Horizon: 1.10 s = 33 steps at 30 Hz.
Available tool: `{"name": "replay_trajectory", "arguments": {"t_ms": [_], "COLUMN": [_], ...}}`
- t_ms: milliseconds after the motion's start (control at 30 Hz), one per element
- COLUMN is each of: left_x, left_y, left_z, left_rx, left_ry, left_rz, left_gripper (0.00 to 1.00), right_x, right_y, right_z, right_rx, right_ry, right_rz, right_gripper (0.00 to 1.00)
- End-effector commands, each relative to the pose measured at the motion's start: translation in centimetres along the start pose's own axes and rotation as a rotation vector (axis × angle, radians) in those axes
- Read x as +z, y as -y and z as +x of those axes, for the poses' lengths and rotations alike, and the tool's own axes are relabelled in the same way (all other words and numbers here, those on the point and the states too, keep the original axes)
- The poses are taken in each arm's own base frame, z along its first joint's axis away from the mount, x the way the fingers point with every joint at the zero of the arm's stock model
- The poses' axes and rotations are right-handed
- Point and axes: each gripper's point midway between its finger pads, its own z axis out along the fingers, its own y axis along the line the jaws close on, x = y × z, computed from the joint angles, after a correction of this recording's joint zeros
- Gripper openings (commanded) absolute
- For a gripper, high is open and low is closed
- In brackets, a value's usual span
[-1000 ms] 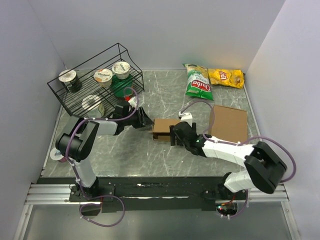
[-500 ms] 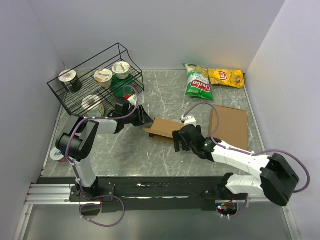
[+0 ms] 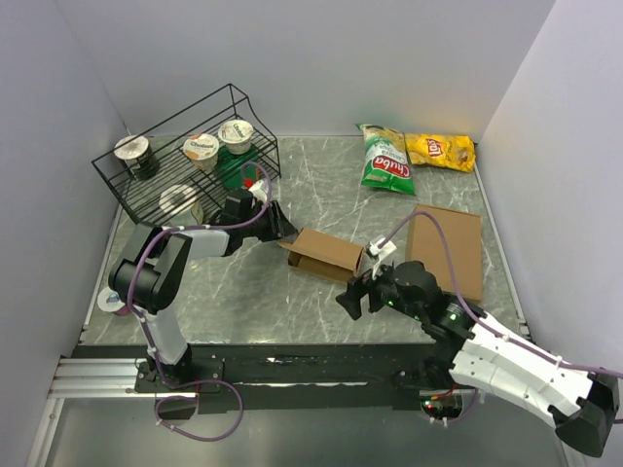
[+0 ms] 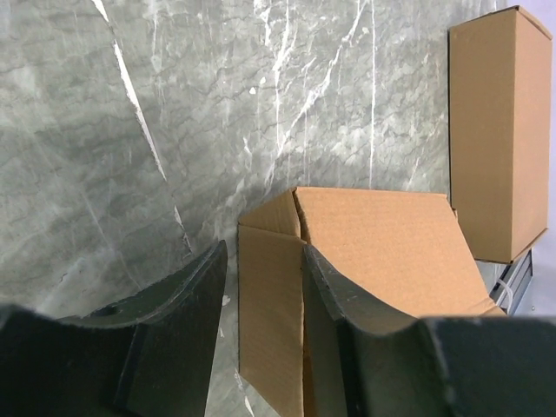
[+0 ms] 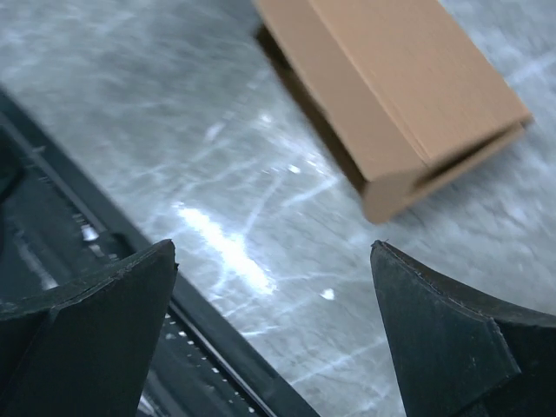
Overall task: Fold the paper box
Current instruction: Close the paper box at the center of the board.
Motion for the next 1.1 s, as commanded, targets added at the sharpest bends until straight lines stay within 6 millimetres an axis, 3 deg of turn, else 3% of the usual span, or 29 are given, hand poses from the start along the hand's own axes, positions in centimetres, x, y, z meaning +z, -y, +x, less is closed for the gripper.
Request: {"name": "replay_trajectory", "arguments": {"t_ms": [0, 167, 200, 233, 267, 300, 333, 367, 400, 433, 467, 567, 667, 867, 1000, 1067], "left_x": [-0.1, -0.2, -0.2, -0.2, -0.3, -0.3, -0.4, -0.4, -0.5, -0.5, -0.5, -0.5, -0.6, -0.4, -0.3, -0.3], "left_y": [0.7, 0.6, 0.6, 0.4, 0.6, 0.6, 0.7, 0.8, 0.6, 0.7, 0.8, 1.0, 1.1, 1.4, 1.6, 1.8], "left_z": [-1.4, -1.3, -1.3, -1.2, -1.3, -1.3, -1.4, -1.4, -1.4, -1.3, -1.3, -1.4, -1.5, -1.8, -1.7, -1.7], "left_rx": [0.043, 0.048, 0.054, 0.055, 0.062, 0.068, 0.07, 0.075, 0.078, 0.081, 0.084, 0.09, 0.095, 0.1, 0.098, 0.096], "left_ry": [0.032, 0.033, 0.033, 0.032, 0.038, 0.037, 0.039, 0.042, 0.043, 0.043, 0.04, 0.042, 0.047, 0.057, 0.054, 0.057], "left_rz": [0.013, 0.002, 0.0, -0.01, -0.009, -0.011, -0.012, -0.014, -0.019, -0.019, -0.016, -0.017, -0.022, -0.034, -0.033, -0.028], "left_gripper": [0.46, 0.45, 0.46, 0.46, 0.46, 0.46, 0.45, 0.46, 0.45, 0.46, 0.46, 0.46, 0.46, 0.46, 0.46, 0.46], "right_x": [-1.0, -1.6, -2.5, -2.5, -1.6, -1.8, -1.3, 0.4, 0.7, 1.5, 3.3, 6.5, 8.4, 9.8, 10.6, 10.9], "right_y": [-2.8, -5.5, -6.7, -6.7, -6.4, -5.8, -5.1, -4.2, -4.0, -3.0, -2.3, -0.3, 1.7, 1.6, 2.8, 3.2], "right_z": [-2.5, -7.0, -9.4, -10.4, -10.8, -13.1, -13.6, -12.6, -14.2, -14.5, -13.9, -12.7, -10.3, -3.6, 1.6, 2.8], "right_rx": [-0.074, -0.111, -0.12, -0.096, -0.073, -0.048, -0.026, -0.011, 0.0, 0.031, 0.055, 0.122, 0.134, 0.193, 0.269, 0.271], "right_ry": [0.077, 0.168, 0.21, 0.22, 0.197, 0.233, 0.216, 0.136, 0.146, 0.134, 0.095, 0.052, 0.016, -0.106, -0.21, -0.235], "right_rz": [-0.148, -0.252, -0.29, -0.277, -0.244, -0.182, -0.135, -0.083, -0.061, -0.026, -0.008, 0.04, 0.13, 0.126, 0.174, 0.195], "right_gripper": [1.0, 0.93, 0.92, 0.91, 0.85, 0.8, 0.77, 0.68, 0.65, 0.63, 0.57, 0.46, 0.41, 0.37, 0.36, 0.36]}}
